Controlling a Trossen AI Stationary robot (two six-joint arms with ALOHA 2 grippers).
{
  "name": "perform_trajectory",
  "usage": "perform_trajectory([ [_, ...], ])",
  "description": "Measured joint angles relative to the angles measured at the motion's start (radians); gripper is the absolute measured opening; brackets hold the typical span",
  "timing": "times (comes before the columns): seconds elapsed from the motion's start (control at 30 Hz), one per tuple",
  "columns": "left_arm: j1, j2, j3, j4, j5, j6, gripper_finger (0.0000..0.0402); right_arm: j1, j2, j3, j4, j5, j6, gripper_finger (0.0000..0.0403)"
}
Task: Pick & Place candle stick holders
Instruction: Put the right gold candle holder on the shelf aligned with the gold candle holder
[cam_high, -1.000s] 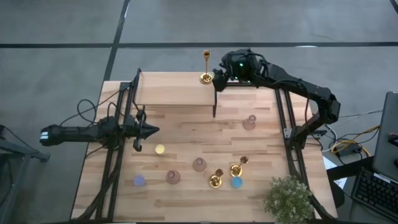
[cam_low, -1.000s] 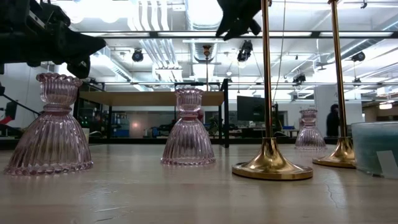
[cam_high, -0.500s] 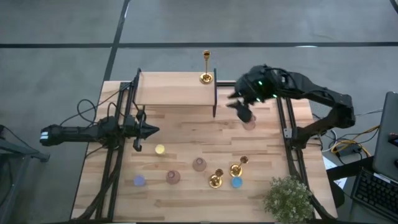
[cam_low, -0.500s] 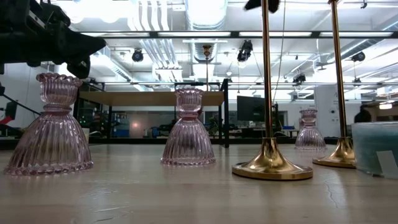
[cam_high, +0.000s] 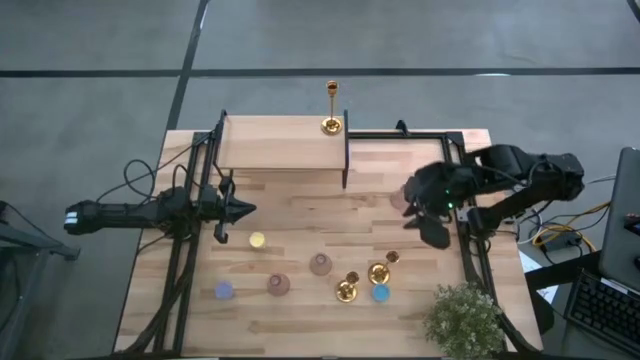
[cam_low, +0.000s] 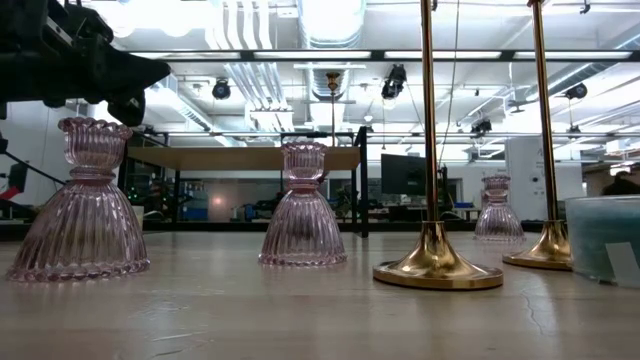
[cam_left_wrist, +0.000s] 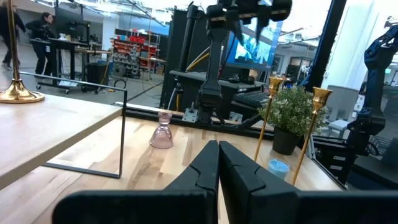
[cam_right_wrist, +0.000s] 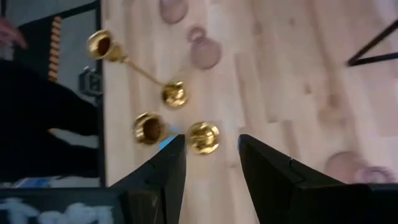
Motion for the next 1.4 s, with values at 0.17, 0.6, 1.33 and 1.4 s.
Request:
perform_trajectory([
  [0.17, 0.0, 0.0, 0.0, 0.0, 0.0, 0.0, 0.0014, 0.09, 0.039, 0.0, 0.026, 0.003, 0.078, 0.0137],
  [0.6, 0.0, 0.0, 0.0, 0.0, 0.0, 0.0, 0.0014, 0.279, 0.151, 0.0, -0.001, 0.096, 0.136, 0.0132],
  [1.33, 0.0, 0.0, 0.0, 0.0, 0.0, 0.0, 0.0014, 0.473, 0.083, -0.386, 0.259, 0.404, 0.519, 0.0177],
  [1.4, 0.0, 0.0, 0.0, 0.0, 0.0, 0.0, 0.0014, 0.479, 0.078, -0.438, 0.327, 0.436, 0.55, 0.0182],
])
